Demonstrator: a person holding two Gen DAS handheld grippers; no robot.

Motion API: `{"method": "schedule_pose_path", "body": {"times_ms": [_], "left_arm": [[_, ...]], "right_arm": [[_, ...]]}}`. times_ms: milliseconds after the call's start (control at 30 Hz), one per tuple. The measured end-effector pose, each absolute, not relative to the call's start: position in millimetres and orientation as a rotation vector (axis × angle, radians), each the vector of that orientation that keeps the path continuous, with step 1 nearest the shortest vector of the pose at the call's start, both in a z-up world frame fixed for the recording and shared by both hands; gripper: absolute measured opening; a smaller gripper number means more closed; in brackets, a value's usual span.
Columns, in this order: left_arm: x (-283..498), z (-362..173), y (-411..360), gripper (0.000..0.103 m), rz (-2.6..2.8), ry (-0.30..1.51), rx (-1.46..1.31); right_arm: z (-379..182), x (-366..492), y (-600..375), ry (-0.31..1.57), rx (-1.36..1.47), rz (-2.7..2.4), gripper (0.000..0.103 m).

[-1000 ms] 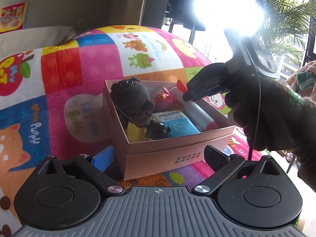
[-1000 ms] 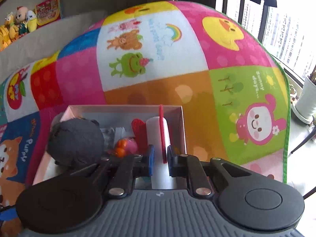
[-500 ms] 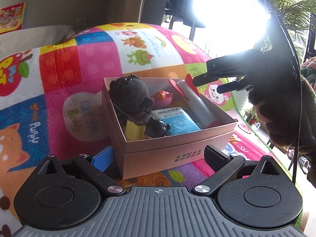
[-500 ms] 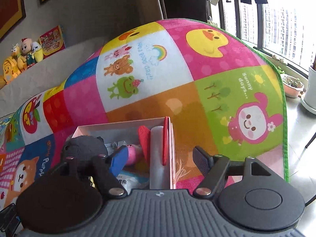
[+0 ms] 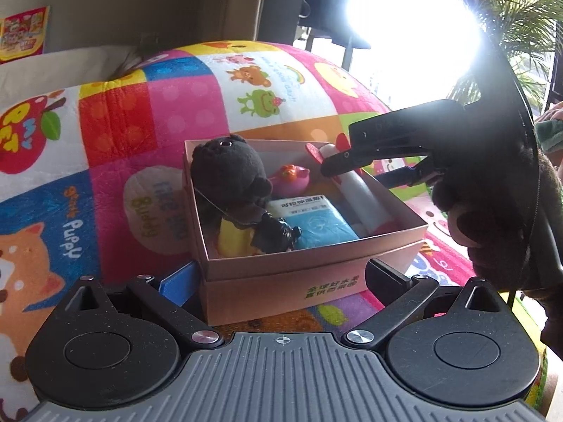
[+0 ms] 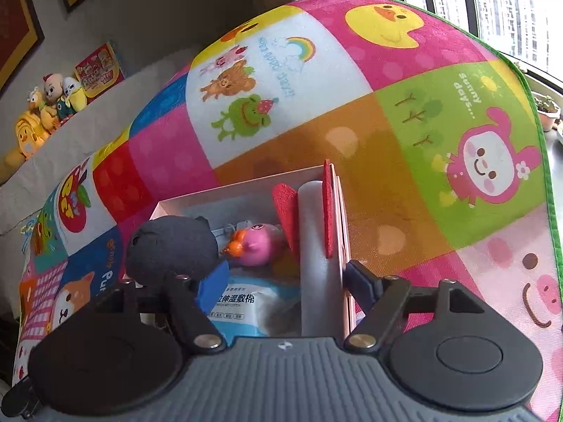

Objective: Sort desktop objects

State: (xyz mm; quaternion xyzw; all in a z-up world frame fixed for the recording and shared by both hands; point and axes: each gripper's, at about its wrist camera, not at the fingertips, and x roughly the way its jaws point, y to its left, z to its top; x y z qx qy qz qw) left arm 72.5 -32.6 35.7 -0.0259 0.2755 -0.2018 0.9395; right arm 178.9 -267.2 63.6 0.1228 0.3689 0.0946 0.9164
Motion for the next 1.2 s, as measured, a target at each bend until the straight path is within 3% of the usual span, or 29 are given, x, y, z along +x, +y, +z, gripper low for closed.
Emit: {"method": "schedule_pose_path", "body": {"times_ms": [533, 767, 933, 1200], "left_arm": [[32, 48, 13, 0.103, -0.269, 0.585, 0.025], [-11, 42, 30, 0.103, -0.233, 0.655, 0.013], [-14, 31, 24, 0.103, -0.158, 0.659, 0.022], [11, 9, 9, 0.103, -0.07, 0.664, 0.024]], "right_arm": [[67, 170, -220, 0.729, 0.328, 0.348, 0.081], [59, 66, -238, 0.727, 0.276, 0.358, 0.102], [42, 15, -242, 0.754, 0.223, 0.43, 0.103], [25, 38, -268, 0.732, 0.242, 0.155, 0.103]]}}
